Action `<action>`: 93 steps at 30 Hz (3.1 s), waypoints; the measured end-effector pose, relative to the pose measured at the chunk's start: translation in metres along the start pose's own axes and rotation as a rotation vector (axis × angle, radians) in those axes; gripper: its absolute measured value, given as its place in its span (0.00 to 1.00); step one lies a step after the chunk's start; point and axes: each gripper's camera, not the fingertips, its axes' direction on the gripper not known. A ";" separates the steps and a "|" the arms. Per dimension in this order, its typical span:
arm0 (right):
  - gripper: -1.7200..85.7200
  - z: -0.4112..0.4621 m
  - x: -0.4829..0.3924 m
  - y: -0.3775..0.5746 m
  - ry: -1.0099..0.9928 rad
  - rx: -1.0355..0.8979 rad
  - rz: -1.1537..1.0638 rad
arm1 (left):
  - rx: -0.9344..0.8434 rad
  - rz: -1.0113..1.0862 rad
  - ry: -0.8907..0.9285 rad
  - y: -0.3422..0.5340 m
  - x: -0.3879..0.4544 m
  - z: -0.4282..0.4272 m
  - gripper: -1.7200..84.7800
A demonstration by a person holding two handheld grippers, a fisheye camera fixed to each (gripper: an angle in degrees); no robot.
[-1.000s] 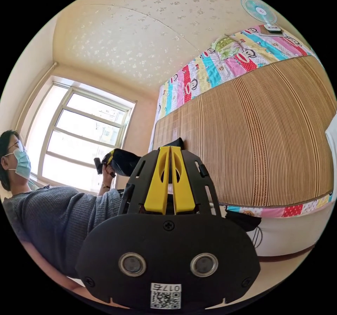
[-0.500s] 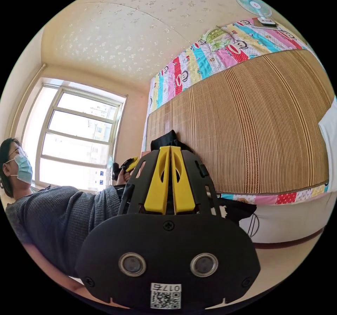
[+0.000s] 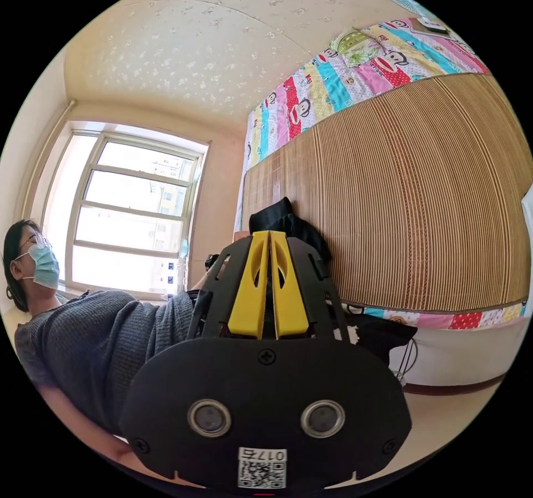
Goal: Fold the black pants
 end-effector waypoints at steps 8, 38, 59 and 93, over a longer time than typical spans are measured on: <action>0.02 0.030 0.023 0.001 -0.051 0.010 0.056 | -0.107 -0.122 -0.134 -0.068 0.006 0.062 0.26; 0.04 0.060 0.045 0.121 -0.273 0.115 -0.336 | -0.435 2.080 1.713 0.225 -0.166 -0.129 0.09; 0.08 0.012 -0.001 0.270 -0.733 0.217 -0.900 | -0.868 2.194 1.957 0.442 -0.346 -0.035 0.10; 0.06 -0.217 -0.294 0.497 -0.159 1.012 -1.164 | 0.848 1.723 1.096 0.495 -0.305 0.059 0.09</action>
